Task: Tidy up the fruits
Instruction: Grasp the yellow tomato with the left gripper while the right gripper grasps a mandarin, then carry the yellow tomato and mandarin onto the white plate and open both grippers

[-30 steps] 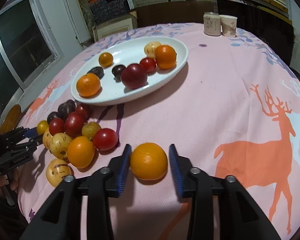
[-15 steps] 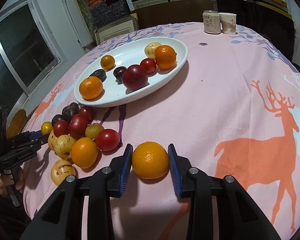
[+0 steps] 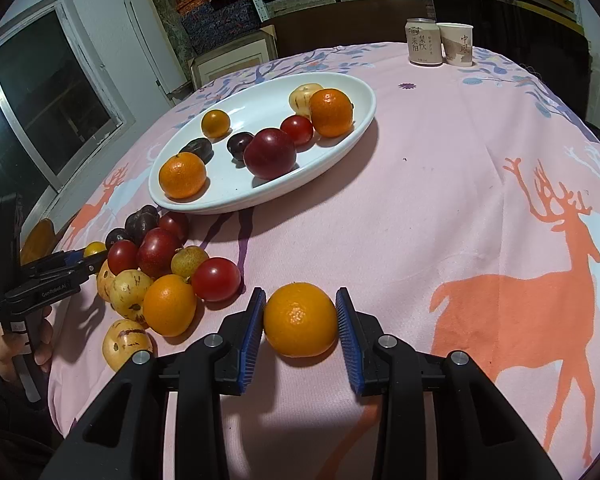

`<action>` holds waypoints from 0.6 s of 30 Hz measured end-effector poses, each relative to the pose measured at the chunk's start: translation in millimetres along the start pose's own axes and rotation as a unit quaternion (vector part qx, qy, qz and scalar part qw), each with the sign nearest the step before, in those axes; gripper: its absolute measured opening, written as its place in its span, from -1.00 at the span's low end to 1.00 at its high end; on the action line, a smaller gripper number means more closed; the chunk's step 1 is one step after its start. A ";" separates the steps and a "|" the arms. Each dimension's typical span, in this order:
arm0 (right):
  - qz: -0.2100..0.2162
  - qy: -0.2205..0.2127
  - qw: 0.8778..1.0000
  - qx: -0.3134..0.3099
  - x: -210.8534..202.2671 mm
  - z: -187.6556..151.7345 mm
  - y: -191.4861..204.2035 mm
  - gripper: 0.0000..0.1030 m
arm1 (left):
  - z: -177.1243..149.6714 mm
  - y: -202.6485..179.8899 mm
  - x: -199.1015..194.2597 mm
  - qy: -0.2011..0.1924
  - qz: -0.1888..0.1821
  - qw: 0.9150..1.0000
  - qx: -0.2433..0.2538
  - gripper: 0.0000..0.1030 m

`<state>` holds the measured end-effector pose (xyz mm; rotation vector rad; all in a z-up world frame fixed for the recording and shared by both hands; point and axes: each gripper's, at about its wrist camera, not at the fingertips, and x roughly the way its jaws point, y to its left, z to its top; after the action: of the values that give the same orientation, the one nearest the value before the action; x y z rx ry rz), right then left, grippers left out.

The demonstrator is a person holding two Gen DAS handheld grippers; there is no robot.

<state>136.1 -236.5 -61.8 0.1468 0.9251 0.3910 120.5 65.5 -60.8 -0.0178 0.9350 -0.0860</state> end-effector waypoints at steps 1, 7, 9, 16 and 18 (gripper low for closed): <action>0.001 0.000 1.000 0.001 0.1 0.0 -0.5 -0.29 | -0.1 -1.2 -0.8 -0.002 0.003 1.000 0.003 -0.26; 0.002 -0.003 1.000 0.003 -0.9 -0.5 -1.5 -0.30 | -6.7 -4.3 -7.5 -0.011 0.010 1.000 0.005 -0.26; 0.002 -0.005 1.000 0.002 -1.5 -0.6 -1.1 -0.30 | -9.8 -8.8 -9.4 -0.015 0.021 1.000 0.015 -0.26; 0.004 -0.021 1.000 -0.003 -8.8 -1.2 0.7 -0.30 | -14.5 -12.2 -13.8 -0.019 0.026 0.999 0.019 -0.26; 0.005 -0.030 1.000 -0.006 -12.8 -2.3 2.1 -0.30 | -16.3 -12.7 -15.5 -0.019 0.024 0.999 0.018 -0.26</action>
<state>126.8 -239.8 -53.0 0.1514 0.8636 0.3997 97.3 54.4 -57.4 0.0366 0.8945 -0.0581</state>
